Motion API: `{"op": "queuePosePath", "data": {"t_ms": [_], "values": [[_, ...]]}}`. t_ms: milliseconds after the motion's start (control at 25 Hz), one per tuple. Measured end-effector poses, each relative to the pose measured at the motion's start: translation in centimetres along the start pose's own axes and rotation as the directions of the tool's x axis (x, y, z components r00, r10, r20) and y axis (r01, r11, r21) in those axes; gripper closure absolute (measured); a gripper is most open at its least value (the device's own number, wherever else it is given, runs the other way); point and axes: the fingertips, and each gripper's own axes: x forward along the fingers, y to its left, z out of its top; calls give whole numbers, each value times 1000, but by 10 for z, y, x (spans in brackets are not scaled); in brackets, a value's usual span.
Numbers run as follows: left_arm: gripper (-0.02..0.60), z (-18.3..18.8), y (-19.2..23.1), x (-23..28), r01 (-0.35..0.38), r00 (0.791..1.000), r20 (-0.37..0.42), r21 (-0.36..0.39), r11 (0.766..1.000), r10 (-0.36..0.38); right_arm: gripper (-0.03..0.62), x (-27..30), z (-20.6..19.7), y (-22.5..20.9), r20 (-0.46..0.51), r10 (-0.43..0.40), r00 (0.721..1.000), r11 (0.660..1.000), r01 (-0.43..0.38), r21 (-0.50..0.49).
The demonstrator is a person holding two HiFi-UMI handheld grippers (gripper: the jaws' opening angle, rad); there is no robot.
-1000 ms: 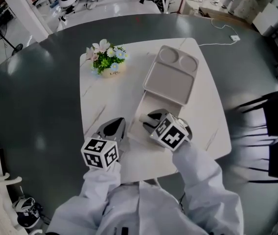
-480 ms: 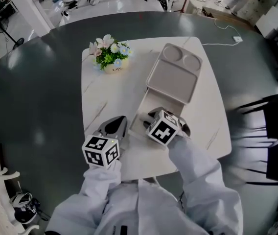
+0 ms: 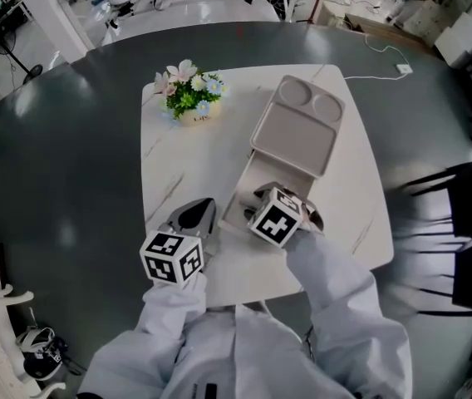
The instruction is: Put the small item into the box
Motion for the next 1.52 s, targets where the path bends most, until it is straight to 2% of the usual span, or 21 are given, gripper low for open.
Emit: {"op": "queuePosePath", "data": {"t_ms": [120, 320, 480, 600, 800, 960, 1160, 1360, 1520], "values": [[583, 2, -1, -2, 2, 1000, 6, 0, 1000, -2, 388, -3, 2, -1, 21, -4, 1000, 1000, 3, 25], [583, 3, -5, -4, 9, 1000, 16, 0, 1000, -9, 379, -15, 14, -9, 88, -50, 995, 998, 46, 42], [582, 9, -9, -7, 8, 999, 32, 11, 1000, -9, 391, -26, 22, -4, 183, -21, 983, 996, 6, 84], [583, 11, -14, -11, 8, 999, 44, 26, 1000, -10, 420, -38, 28, -3, 266, -20, 964, 991, -16, 133], [583, 22, -26, -18, 20, 997, 74, 58, 998, -24, 521, -63, 32, -5, 376, -91, 922, 984, 25, 176], [583, 35, -30, -24, 24, 993, 110, 78, 997, -33, 577, -88, 36, -12, 504, -156, 849, 967, 28, 252], [583, 49, -40, -36, 38, 986, 155, 108, 993, -54, 599, -123, 36, -8, 622, -225, 750, 941, 1, 338], [583, 65, -51, -50, 44, 976, 205, 148, 988, -74, 600, -163, 36, -11, 709, -320, 628, 917, 16, 400], [583, 82, -58, -64, 34, 963, 259, 174, 984, -79, 600, -194, 35, -14, 767, -369, 525, 897, -15, 442]]}}
